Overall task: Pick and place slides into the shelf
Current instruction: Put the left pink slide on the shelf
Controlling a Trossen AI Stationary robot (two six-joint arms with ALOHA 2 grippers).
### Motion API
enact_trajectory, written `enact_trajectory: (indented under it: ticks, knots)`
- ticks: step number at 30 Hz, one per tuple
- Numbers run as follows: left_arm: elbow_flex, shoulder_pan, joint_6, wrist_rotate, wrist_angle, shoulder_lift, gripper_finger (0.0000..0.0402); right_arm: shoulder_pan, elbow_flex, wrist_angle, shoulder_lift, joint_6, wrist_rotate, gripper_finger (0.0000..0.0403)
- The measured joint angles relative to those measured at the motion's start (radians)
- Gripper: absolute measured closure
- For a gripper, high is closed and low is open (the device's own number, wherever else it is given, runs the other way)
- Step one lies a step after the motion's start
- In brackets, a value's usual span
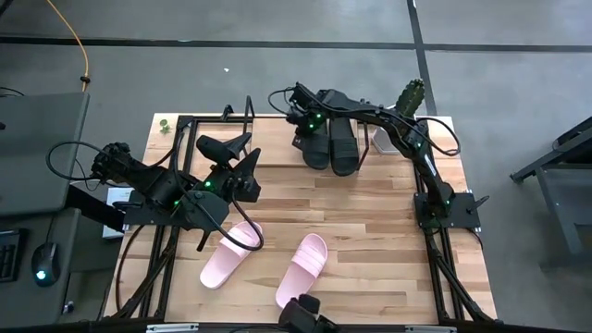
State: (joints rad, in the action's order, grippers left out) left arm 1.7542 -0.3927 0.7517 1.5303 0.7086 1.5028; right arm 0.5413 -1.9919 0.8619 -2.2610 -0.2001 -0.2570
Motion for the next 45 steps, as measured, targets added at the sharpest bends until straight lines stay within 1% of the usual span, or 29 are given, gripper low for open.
enact_trajectory:
  ticks: [4, 8, 15, 17, 19, 25, 29, 31, 33, 36, 39, 42, 45]
  knots:
    - [0.000, 0.000, 0.000, 0.000, 0.000, 0.000, 0.0169, -0.008, 0.000, -0.075, 0.000, 0.013, -0.081, 0.0403]
    - [0.000, 0.000, 0.000, 0.000, 0.000, 0.000, 0.0169, -0.024, 0.000, -0.084, 0.000, 0.018, -0.178, 0.0403]
    - [0.000, 0.000, 0.000, 0.000, 0.001, 0.000, 0.0169, -0.087, 0.000, -0.088, 0.000, 0.043, -0.454, 0.0403]
    - [0.000, 0.000, 0.000, 0.000, 0.001, 0.000, 0.0169, -0.111, 0.000, -0.088, 0.000, 0.043, -0.508, 0.0402]
    - [0.000, 0.000, 0.000, 0.000, 0.001, 0.000, 0.0169, -0.137, 0.000, -0.088, 0.000, 0.043, -0.534, 0.0402]
    - [0.000, 0.000, -0.002, 0.000, 0.005, 0.000, 0.0169, -0.234, 0.000, -0.056, 0.002, 0.040, -0.540, 0.0402]
    - [0.000, 0.000, -0.044, 0.000, 0.021, 0.000, 0.0169, -0.300, -0.001, -0.012, 0.002, -0.010, -0.536, 0.0402]
    - [0.000, 0.000, -0.082, 0.001, 0.060, 0.000, 0.0169, -0.328, -0.002, 0.018, 0.002, -0.035, -0.512, 0.0402]
    - [0.000, 0.000, -0.137, -0.001, 0.116, -0.004, 0.0169, -0.354, -0.002, 0.051, 0.002, -0.045, -0.465, 0.0402]
    - [0.000, 0.000, -0.254, -0.014, 0.222, -0.019, 0.0169, -0.385, -0.002, 0.098, 0.002, -0.049, -0.400, 0.0402]
    - [0.001, 0.000, -0.412, -0.093, 0.345, -0.048, 0.0169, -0.405, -0.002, 0.128, 0.002, -0.069, -0.365, 0.0402]
    - [0.001, 0.000, -0.579, -0.236, 0.469, -0.082, 0.0169, -0.417, -0.002, 0.139, 0.002, -0.068, -0.360, 0.0402]
    - [0.000, 0.000, -0.730, -0.355, 0.583, -0.113, 0.0169, -0.423, -0.002, 0.143, 0.003, -0.067, -0.355, 0.0402]
